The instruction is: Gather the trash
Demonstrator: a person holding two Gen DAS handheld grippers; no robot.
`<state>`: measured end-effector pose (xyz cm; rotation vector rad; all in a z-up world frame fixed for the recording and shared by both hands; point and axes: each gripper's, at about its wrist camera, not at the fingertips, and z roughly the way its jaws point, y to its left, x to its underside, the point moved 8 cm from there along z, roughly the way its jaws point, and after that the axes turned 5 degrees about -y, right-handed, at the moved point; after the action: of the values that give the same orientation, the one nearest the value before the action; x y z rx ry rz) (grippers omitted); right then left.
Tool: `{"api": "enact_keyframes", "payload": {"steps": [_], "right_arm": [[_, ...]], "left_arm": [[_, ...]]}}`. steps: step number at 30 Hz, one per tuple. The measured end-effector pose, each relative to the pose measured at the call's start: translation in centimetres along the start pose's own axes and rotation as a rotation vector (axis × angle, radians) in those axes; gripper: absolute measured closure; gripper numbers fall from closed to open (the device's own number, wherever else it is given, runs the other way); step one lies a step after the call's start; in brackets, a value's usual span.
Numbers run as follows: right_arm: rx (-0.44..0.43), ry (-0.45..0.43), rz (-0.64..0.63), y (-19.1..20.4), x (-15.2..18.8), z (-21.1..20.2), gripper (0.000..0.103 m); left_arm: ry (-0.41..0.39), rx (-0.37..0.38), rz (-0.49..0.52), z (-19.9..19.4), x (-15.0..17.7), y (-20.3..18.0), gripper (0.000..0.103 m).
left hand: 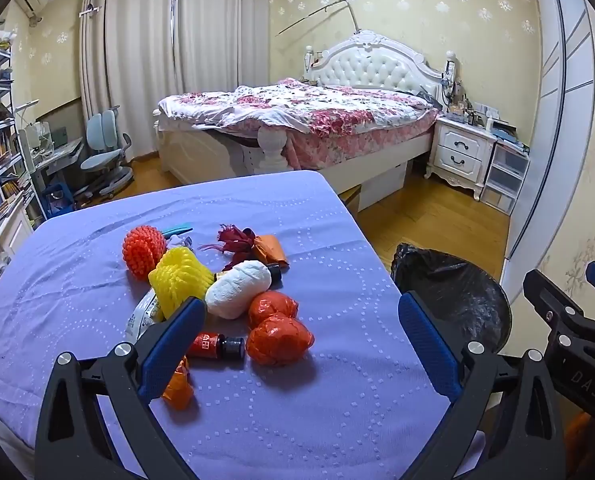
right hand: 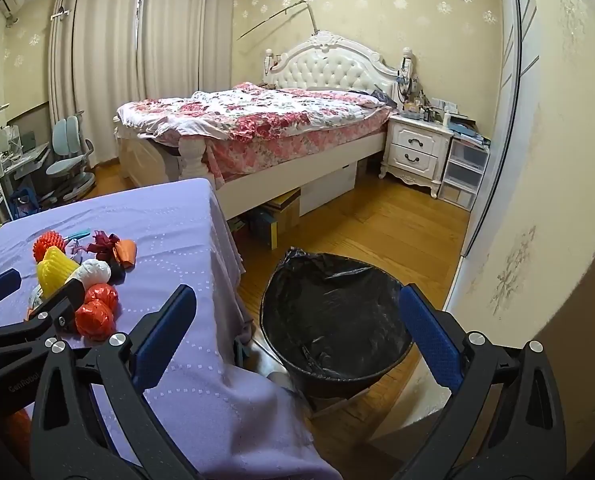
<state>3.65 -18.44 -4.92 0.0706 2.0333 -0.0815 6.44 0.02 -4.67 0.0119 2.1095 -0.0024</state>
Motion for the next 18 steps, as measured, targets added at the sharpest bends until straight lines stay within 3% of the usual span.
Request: {"api": "enact_keyframes", "payload": {"steps": [18], "right_arm": [[-0.002,0.01,0.008,0.15,0.58,-0.2,0.004]], "left_arm": [[0.001,-0.006,0.014,-0.33,0.29,0.05,0.006]]}}
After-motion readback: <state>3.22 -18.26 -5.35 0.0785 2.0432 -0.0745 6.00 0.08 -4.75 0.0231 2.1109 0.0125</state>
